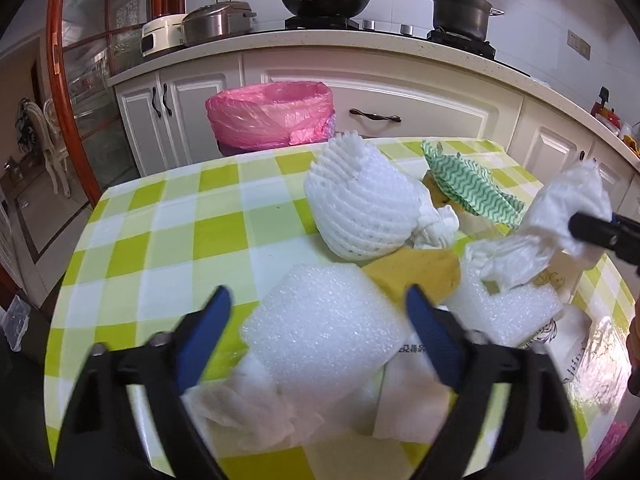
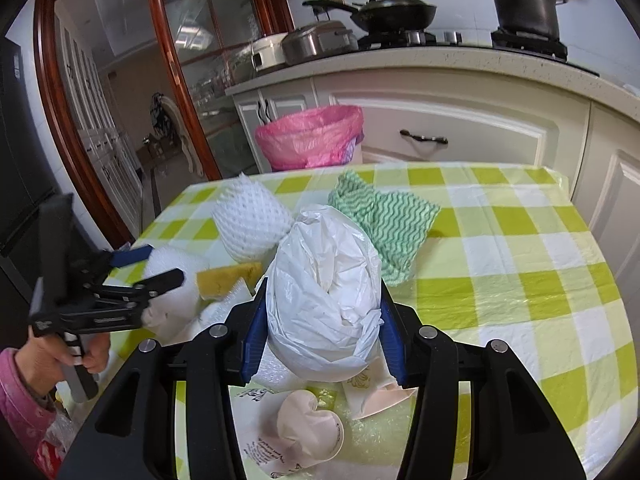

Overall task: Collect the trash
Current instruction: 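Grasp the white plastic bag with the right tool while the left tool grasps the white foam sheet, then carry the plastic bag and foam sheet with both tools over the pink bin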

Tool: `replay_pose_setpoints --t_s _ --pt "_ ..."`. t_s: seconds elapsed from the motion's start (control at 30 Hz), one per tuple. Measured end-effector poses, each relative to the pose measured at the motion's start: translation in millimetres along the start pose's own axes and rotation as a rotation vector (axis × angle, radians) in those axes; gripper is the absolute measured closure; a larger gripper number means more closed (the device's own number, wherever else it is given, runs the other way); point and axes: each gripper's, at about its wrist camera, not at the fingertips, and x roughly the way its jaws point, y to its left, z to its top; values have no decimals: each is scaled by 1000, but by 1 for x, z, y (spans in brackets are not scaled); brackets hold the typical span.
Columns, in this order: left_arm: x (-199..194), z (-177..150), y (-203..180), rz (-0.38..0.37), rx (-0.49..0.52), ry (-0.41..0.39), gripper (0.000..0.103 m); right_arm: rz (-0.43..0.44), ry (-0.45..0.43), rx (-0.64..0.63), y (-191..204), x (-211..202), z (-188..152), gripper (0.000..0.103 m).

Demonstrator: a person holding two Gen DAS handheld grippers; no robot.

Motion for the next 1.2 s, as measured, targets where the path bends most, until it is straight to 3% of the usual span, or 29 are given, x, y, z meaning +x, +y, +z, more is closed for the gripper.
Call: replay_pose_setpoints --t_s 0.03,0.27,0.73,1.2 --pt "0 -2 -2 -12 -3 1 38 2 -9 2 1 -2 1 55" --pt "-28 -12 -8 -3 -27 -92 53 -1 -30 -20 12 -10 2 55" --pt "-106 4 -16 89 -83 -300 55 25 -138 -33 25 -38 25 56" --pt "-99 66 -2 129 -155 -367 55 30 -173 -65 23 -5 88 56"
